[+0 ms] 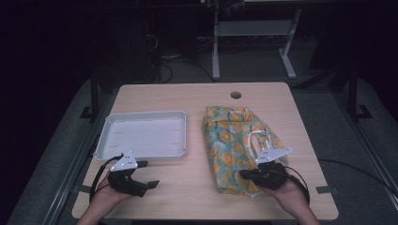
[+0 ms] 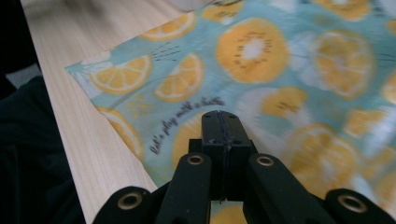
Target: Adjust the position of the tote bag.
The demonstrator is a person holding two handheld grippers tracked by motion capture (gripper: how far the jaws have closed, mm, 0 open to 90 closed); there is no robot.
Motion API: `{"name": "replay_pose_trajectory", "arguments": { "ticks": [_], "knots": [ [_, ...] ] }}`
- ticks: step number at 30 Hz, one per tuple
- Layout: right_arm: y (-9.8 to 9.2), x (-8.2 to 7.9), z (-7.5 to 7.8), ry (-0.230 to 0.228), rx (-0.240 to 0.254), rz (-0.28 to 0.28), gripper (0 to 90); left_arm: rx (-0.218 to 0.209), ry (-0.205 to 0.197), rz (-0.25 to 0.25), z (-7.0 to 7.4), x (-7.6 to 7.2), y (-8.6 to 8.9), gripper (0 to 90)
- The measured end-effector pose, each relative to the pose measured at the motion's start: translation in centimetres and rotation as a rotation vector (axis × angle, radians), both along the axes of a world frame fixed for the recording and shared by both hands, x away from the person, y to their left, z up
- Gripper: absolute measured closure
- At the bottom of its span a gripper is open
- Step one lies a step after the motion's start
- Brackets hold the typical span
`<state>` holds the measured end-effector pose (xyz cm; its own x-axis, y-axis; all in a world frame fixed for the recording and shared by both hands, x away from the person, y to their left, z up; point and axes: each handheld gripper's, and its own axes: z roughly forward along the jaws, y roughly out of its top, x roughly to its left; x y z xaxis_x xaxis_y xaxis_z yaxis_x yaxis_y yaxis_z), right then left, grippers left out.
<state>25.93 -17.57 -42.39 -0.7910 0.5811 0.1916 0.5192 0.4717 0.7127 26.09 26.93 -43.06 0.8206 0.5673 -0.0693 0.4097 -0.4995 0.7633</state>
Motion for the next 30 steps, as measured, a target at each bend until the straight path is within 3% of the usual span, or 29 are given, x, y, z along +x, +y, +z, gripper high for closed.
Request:
{"name": "replay_pose_trajectory", "arguments": {
  "ticks": [3,8,16,30],
  "knots": [
    [1.0,0.3,-0.6,0.002,-0.04,0.033,89.9,0.003,0.003,-0.003,-0.1,0.0,-0.2,14.3],
    [1.2,0.7,-1.9,0.058,-0.084,0.024,89.9,0.005,0.011,-0.01,-0.3,-0.1,-0.3,14.3],
    [1.9,1.0,-3.4,0.061,-0.186,0.039,90.0,0.005,0.004,-0.011,-0.3,-0.1,-0.1,14.2],
    [0.9,1.0,-3.2,0.053,-0.235,-0.001,90.0,0.007,0.017,-0.009,-0.5,-0.1,0.0,14.2]
  ]
}}
